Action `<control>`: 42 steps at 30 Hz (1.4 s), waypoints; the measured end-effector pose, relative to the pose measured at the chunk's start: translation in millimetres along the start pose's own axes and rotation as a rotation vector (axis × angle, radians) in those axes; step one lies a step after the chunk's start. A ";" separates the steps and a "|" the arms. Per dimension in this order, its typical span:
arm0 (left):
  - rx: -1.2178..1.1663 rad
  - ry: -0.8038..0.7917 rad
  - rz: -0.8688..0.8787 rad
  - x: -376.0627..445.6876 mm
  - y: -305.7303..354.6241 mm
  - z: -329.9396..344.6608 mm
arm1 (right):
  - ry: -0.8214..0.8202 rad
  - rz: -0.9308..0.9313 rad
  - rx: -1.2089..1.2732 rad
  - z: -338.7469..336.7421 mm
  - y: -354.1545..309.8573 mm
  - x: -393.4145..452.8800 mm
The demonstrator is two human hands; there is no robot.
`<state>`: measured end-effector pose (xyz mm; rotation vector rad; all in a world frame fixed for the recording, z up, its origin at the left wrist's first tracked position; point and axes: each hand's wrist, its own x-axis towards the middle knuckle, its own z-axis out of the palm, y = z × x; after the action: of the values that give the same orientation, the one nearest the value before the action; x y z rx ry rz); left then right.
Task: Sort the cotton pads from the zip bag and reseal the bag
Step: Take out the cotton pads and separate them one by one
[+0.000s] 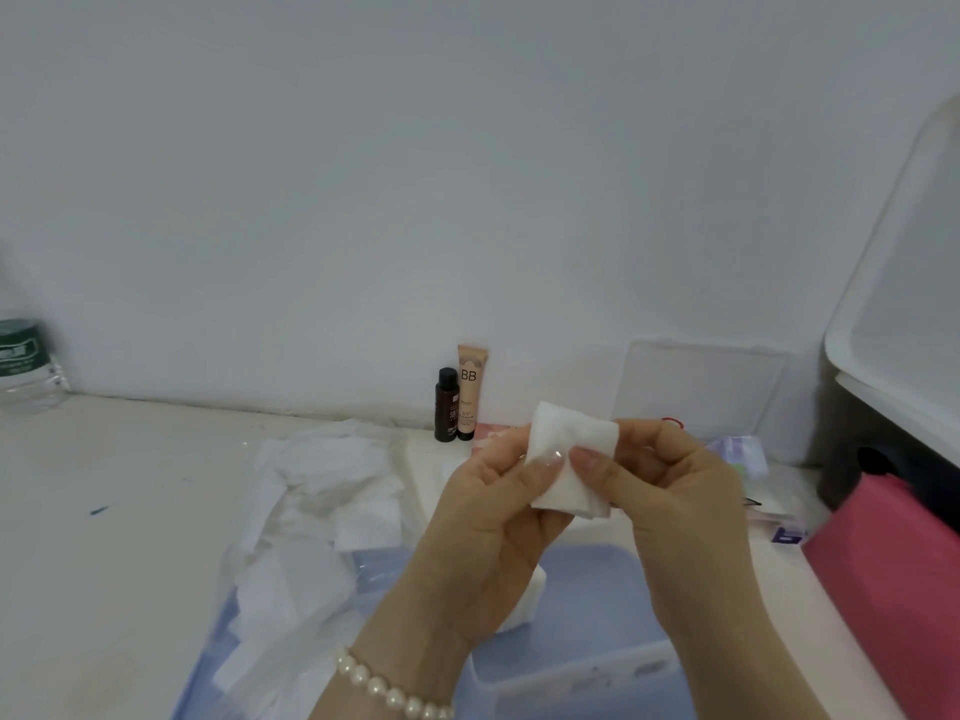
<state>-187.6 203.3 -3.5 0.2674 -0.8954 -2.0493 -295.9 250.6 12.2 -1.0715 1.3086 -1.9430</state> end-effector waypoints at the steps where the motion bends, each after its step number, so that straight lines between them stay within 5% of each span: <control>1: 0.028 0.004 0.015 0.7 -1.6 -0.2 | 0.002 -0.014 -0.017 0.7 0.2 -0.8; 11: 0.019 0.062 0.014 4.0 -8.8 -0.7 | 0.128 -0.037 -0.325 2.6 17.4 2.5; 16: 0.160 0.044 -0.051 2.7 -5.6 -6.2 | -0.033 0.158 -0.085 -1.9 15.8 7.2; 20: 0.346 -0.009 -0.070 -0.3 -0.6 -8.0 | -0.184 0.189 -0.248 -9.1 6.5 6.8; 26: 0.506 0.048 -0.108 -3.7 5.2 -13.8 | -0.187 0.177 -0.411 -16.7 -0.1 5.6; 33: 1.179 0.308 0.194 -10.7 2.9 -37.1 | 0.017 0.128 -0.803 -40.1 24.0 20.5; 37: 1.443 0.292 0.185 -24.3 -1.0 -52.7 | -0.080 0.157 -1.170 -32.0 45.3 18.0; 42: 1.573 0.260 0.208 -42.6 -7.1 -54.1 | -0.121 0.206 -1.276 -17.6 75.6 13.6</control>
<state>-140.0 212.4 -52.9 1.1428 -2.0487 -0.6885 -316.8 220.5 -57.5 -1.4287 2.5143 -0.7103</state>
